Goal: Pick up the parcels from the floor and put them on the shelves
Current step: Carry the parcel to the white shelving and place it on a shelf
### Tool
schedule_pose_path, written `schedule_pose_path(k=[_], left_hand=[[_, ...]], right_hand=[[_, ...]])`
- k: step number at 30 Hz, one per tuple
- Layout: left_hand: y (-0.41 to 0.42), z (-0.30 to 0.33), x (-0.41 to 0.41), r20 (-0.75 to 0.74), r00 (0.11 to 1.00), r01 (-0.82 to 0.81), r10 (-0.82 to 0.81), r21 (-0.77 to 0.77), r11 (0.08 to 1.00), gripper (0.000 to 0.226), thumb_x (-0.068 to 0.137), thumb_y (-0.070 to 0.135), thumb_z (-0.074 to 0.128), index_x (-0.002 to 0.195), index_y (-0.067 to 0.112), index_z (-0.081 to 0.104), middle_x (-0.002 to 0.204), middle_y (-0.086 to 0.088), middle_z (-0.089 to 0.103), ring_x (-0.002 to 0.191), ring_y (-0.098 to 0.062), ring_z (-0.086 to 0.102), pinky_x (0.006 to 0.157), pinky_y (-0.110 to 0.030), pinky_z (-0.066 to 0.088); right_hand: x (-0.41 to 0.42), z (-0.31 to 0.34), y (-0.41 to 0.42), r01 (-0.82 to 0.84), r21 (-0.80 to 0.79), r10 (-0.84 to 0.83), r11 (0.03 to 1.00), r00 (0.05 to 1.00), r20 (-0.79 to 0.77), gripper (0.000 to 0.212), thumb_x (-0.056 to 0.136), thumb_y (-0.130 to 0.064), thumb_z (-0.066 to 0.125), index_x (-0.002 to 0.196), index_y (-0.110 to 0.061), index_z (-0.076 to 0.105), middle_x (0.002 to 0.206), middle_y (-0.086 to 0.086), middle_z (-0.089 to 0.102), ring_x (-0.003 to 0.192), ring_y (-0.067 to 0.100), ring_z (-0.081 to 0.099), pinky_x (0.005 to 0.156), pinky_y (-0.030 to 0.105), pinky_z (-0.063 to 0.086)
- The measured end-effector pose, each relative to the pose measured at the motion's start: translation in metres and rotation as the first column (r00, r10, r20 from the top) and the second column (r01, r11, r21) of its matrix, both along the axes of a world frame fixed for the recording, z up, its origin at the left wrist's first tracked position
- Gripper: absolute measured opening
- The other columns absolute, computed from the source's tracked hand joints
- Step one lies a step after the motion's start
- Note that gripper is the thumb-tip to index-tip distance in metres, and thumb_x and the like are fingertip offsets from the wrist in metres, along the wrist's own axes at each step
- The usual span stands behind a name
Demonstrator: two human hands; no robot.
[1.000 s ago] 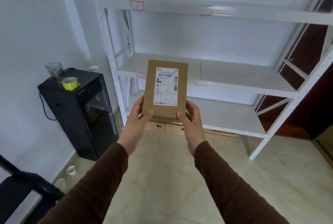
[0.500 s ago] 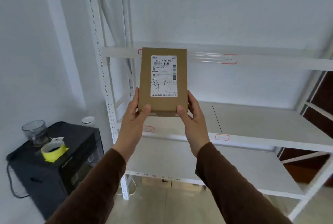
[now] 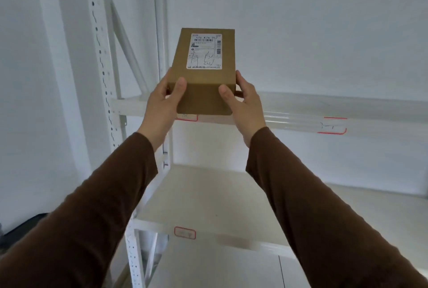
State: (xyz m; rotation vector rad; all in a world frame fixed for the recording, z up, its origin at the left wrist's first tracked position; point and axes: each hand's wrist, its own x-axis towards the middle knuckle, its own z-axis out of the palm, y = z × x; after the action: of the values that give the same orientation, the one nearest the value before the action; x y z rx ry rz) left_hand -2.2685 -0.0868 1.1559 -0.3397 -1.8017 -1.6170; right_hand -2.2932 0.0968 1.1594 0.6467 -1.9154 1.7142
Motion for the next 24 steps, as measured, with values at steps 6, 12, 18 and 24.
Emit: schedule_pose_path(k=[6, 12, 18, 24], left_hand=[[-0.021, 0.029, -0.086, 0.013, 1.0, -0.027, 0.028, -0.056, 0.998, 0.053, 0.099, 0.046, 0.062, 0.149, 0.032, 0.053, 0.13, 0.008, 0.07, 0.113, -0.004, 0.068, 0.087, -0.017, 0.056], [-0.047, 0.037, -0.154, 0.12, 0.993, 0.006, 0.012, -0.146, 0.989, 0.049, 0.1, 0.041, 0.061, 0.147, 0.026, 0.056, 0.129, 0.003, 0.069, 0.11, -0.008, 0.067, 0.088, -0.016, 0.056], [-0.065, 0.037, -0.192, 0.25, 0.968, 0.06, -0.005, -0.215, 0.975, 0.049, 0.099, 0.045, 0.061, 0.143, 0.023, 0.058, 0.129, -0.002, 0.07, 0.119, -0.019, 0.067, 0.098, -0.028, 0.053], [-0.068, 0.035, -0.198, 0.27, 0.963, 0.079, -0.019, -0.211, 0.974, 0.051, 0.099, 0.048, 0.06, 0.143, 0.023, 0.058, 0.13, -0.001, 0.07, 0.118, -0.02, 0.067, 0.107, -0.038, 0.052]], right_hand=[[-0.092, 0.036, -0.018, 0.009, 0.064, -0.012, 0.998, 0.999, 0.046, 0.068, 0.085, -0.057, 0.063, 0.147, -0.032, 0.052, 0.135, 0.003, 0.053, 0.121, 0.021, 0.06, 0.101, 0.044, 0.055], [-0.153, 0.044, -0.029, -0.041, 0.104, 0.027, 0.994, 0.99, 0.136, 0.043, 0.098, -0.023, 0.063, 0.14, -0.013, 0.057, 0.124, 0.005, 0.065, 0.103, 0.015, 0.066, 0.083, 0.02, 0.057], [-0.183, 0.038, -0.038, -0.001, 0.171, -0.038, 0.985, 0.974, 0.223, 0.05, 0.094, -0.031, 0.067, 0.14, -0.013, 0.057, 0.129, 0.012, 0.063, 0.118, 0.033, 0.065, 0.102, 0.05, 0.054], [-0.205, 0.032, -0.042, 0.064, 0.18, -0.106, 0.982, 0.967, 0.231, 0.1, 0.06, -0.069, 0.065, 0.147, -0.02, 0.051, 0.142, 0.011, 0.052, 0.123, 0.032, 0.063, 0.102, 0.049, 0.055]])
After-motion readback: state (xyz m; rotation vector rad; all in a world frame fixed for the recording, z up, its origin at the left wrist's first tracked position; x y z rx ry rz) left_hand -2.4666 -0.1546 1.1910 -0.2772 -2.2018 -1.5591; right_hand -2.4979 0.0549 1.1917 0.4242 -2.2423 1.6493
